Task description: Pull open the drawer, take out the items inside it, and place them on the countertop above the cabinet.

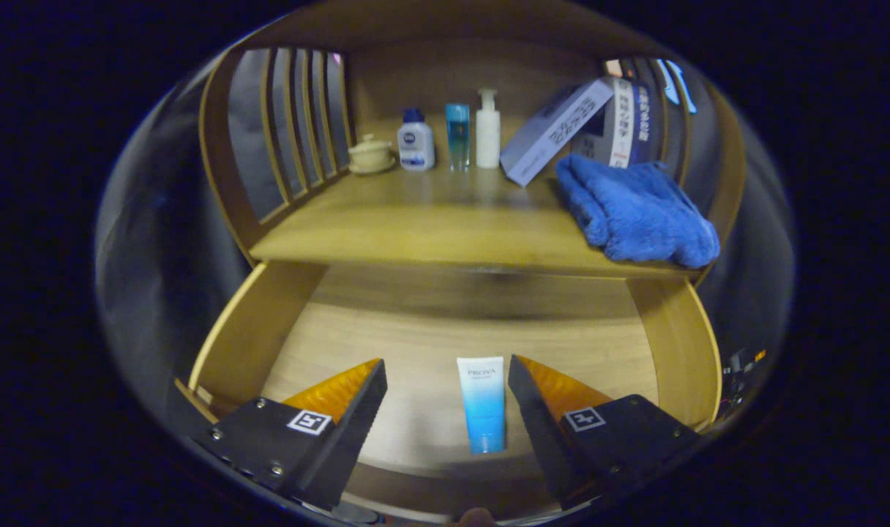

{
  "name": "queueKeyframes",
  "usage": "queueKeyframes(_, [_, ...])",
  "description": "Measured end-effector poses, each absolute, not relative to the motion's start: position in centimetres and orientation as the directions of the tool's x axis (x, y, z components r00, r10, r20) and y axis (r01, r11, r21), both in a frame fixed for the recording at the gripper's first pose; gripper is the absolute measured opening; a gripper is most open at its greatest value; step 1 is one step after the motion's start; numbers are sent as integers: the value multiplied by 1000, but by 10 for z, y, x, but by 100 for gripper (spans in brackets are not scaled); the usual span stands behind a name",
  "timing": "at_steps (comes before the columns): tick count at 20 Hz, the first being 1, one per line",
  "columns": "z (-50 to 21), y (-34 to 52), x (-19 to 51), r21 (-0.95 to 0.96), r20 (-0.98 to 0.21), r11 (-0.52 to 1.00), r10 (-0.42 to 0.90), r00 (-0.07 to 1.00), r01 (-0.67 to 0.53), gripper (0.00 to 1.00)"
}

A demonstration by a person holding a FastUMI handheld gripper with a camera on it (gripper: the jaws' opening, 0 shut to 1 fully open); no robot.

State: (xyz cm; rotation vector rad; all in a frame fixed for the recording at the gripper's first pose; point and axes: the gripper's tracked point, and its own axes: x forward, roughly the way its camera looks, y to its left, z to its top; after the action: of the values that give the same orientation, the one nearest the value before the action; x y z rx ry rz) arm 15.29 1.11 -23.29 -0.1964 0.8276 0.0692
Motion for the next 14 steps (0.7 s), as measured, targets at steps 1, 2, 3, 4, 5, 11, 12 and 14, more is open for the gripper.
queueKeyframes(1, [-241,12,157,-137,-758,983,-23,652,-125,100])
queueKeyframes(2, [-250,14,159,-126,-781,985,-24,625,-120,100])
queueKeyframes(3, [-261,16,158,-115,-813,985,-16,582,-132,100])
queueKeyframes(4, [-271,14,152,-117,-848,984,-28,530,-134,100])
queueKeyframes(5, [-278,8,146,-136,-870,982,-55,489,-130,100])
queueKeyframes(11, [-297,-28,129,-266,-901,953,-193,389,-144,82])
queueKeyframes(12, [-306,-27,115,-227,-938,960,-171,300,-162,75])
queueKeyframes(14, [-293,-18,120,-115,-949,992,-95,302,-50,59])
